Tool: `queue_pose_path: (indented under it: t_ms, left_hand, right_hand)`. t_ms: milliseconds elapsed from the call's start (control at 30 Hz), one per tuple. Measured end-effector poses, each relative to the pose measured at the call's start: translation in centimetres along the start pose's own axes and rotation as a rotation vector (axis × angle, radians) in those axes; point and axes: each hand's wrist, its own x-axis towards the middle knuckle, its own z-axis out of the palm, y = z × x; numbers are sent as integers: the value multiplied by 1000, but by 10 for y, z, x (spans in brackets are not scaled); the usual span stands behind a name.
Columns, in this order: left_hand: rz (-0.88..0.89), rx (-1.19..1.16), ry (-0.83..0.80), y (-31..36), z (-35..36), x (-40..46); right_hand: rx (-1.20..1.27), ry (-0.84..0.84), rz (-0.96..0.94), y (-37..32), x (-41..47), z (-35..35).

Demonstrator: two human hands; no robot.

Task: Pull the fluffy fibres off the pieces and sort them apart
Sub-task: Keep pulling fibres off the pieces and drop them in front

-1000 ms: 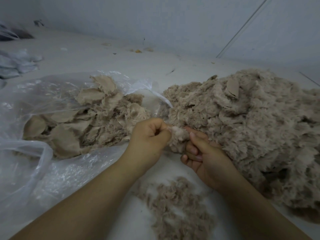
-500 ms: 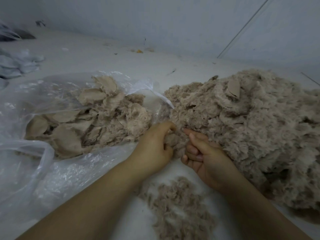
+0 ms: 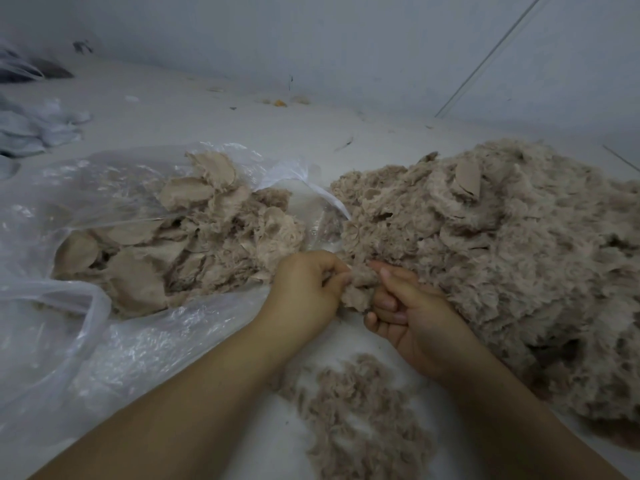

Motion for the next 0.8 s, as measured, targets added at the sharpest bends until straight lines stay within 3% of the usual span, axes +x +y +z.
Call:
queue_pose_path:
  t_ms: [200,800]
  left_hand:
    - [-53,-76,112,6,-9,-1]
    - [114,-139,310,12,-15,-8]
  right_hand:
    - [-8,-16,7,-1,0,0]
    - [-41,-44,34,-5,-3,3]
